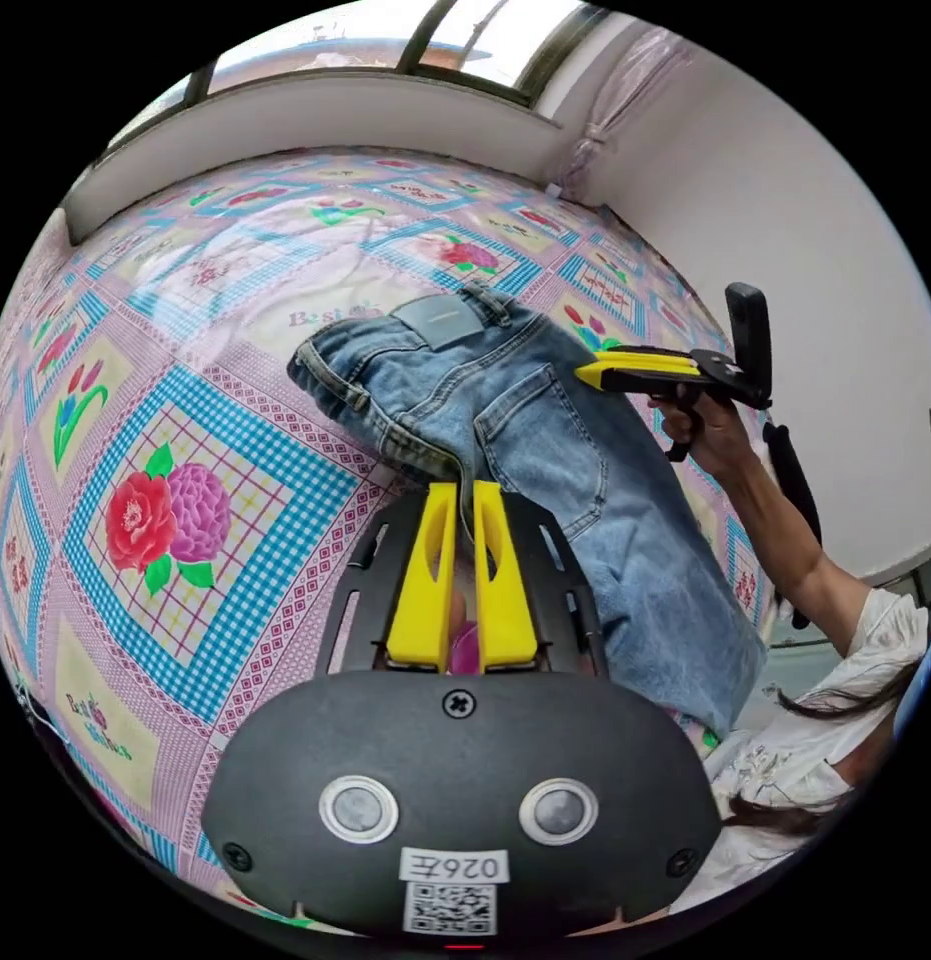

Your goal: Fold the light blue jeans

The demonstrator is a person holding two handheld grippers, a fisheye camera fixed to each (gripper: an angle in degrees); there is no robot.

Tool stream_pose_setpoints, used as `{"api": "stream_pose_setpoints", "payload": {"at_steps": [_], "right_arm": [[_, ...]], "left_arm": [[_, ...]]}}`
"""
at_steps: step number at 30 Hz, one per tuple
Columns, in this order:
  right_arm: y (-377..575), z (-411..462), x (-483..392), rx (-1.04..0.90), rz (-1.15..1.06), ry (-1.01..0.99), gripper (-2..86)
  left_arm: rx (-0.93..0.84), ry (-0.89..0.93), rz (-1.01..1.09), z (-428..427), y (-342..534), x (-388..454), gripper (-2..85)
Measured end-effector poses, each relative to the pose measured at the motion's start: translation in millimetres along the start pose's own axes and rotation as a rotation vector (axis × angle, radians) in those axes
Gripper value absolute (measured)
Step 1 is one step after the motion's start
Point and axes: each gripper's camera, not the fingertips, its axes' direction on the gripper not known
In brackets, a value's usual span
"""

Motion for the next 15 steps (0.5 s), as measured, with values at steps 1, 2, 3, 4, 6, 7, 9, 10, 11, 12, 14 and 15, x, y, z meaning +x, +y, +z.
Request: {"api": "stream_pose_setpoints", "payload": {"at_steps": [1,2,3,4,6,7,9,10,11,12,14,15], "right_arm": [[0.9,-6.5,-6.2,0.028,-0.036,-0.029,2.0],[0.1,-6.8,-8.1,0.032,-0.05,-0.031,2.9],[-3.9,-0.2,-6.9,0.03,-0.049,-0.009,6.2],[-12.0,15.6,2.6,-0.015,-0.001,-0.018,6.8],[-23.5,44.5,18.2,-0.14,0.064,-0.102,3.3],[-26.9,48.3,22.3,-0.148,0.099,-0.107,0.3],[-29.3,34.5,10.0,-0.1,0.043,-0.077,-0.9],[-28.2,20.1,-3.5,-0.056,-0.007,-0.07,-1.2],[-27.4,11.5,-9.7,-0.026,-0.024,-0.096,-1.3],[-26.4,-6.7,-19.6,0.04,-0.051,-0.21,-1.4],[-27.0,-29.4,-30.8,0.147,-0.117,-0.355,-1.4],[-32.8,-27.1,-27.2,0.152,-0.127,-0.315,-1.3]], "left_arm": [[0.003,0.019,-0.013,-3.2,5.0,-5.9,3.7],[-0.013,0.055,-0.056,-6.1,13.6,-20.9,4.4],[-0.042,0.101,-0.117,-5.5,20.9,-37.9,6.7],[-0.051,0.123,-0.144,-5.4,24.4,-45.9,8.7],[-0.067,0.25,-0.236,-5.8,34.7,-72.8,15.8],[-0.068,0.282,-0.243,-6.6,36.3,-76.8,15.8],[-0.041,0.32,-0.256,-18.4,45.4,-85.8,14.3],[-0.032,0.319,-0.258,-22.7,48.5,-87.3,13.6],[-0.006,0.318,-0.259,-31.7,55.5,-90.5,13.6],[0.015,0.315,-0.259,-38.4,61.4,-94.1,14.5],[0.023,0.301,-0.275,-39.2,63.2,-100.6,17.0],[0.001,0.304,-0.294,-32.4,58.0,-104.2,18.3]]}}
